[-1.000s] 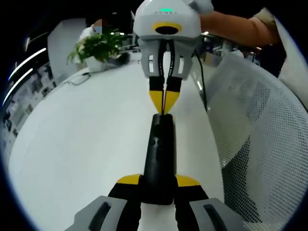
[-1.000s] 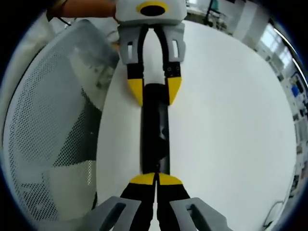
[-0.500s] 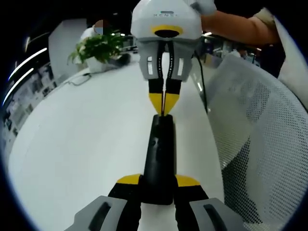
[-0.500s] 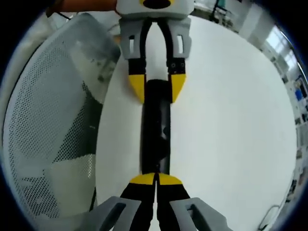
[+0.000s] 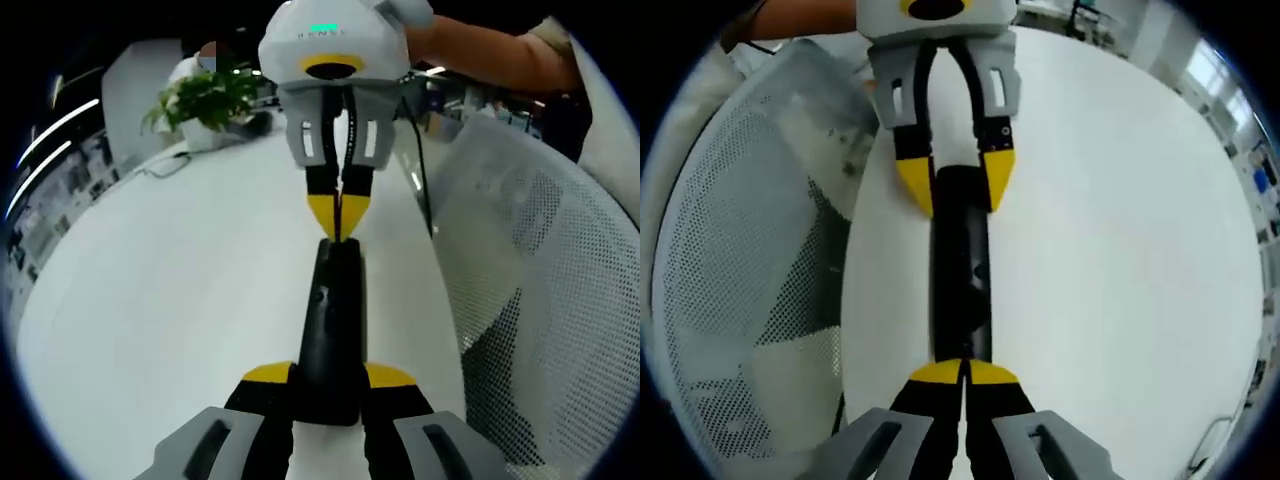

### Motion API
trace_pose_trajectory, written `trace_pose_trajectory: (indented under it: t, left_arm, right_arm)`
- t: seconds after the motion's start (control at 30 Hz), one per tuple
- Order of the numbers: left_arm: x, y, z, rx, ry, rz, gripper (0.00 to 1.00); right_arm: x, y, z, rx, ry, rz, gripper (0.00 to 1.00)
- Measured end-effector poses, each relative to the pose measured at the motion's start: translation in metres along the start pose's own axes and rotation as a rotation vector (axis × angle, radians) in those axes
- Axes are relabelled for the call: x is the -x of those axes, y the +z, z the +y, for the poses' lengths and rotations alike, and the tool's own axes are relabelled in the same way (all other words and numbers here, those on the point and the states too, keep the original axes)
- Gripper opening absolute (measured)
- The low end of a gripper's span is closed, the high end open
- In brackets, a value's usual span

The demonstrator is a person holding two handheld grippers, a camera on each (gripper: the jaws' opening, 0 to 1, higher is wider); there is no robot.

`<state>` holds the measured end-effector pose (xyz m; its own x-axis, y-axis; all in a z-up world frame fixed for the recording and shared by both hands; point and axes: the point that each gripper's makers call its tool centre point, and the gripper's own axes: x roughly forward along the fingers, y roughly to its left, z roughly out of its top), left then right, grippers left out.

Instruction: Press the specified remote control buttons in sequence, fully releasing each button before pressing the next.

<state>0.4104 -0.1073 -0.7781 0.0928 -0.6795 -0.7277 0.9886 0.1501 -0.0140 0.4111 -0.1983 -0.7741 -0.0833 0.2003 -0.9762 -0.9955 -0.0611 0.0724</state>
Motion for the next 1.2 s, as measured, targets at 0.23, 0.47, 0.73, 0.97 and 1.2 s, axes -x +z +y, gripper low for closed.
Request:
trace_pose_trajectory:
  t: [0.23, 0.47, 0.73, 0.97, 1.2]
  left_arm:
    - [0.0, 0.0, 0.0, 0.001, -0.001, -0.001, 0.24]
    - [0.0, 0.0, 0.001, 0.001, 0.0, -0.003, 0.24]
    - [0.0, 0.0, 0.001, 0.002, 0.001, -0.005, 0.24]
    - [0.0, 0.0, 0.001, 0.002, 0.002, -0.008, 0.24]
    - [0.0, 0.0, 0.001, 0.0, 0.001, -0.008, 0.24]
  right_arm:
    - [0.0, -0.001, -0.001, 0.016, -0.001, 0.011, 0.0]
    - [0.001, -0.001, 0.0, 0.006, 0.004, 0.016, 0.0]
    - [0.002, -0.001, 0.001, 0.022, 0.008, 0.017, 0.0]
    - [0.015, 0.0, 0.001, 0.001, -0.005, -0.013, 0.0]
    - [0.026, 0.007, 0.0, 0.009, -0.022, -0.028, 0.0]
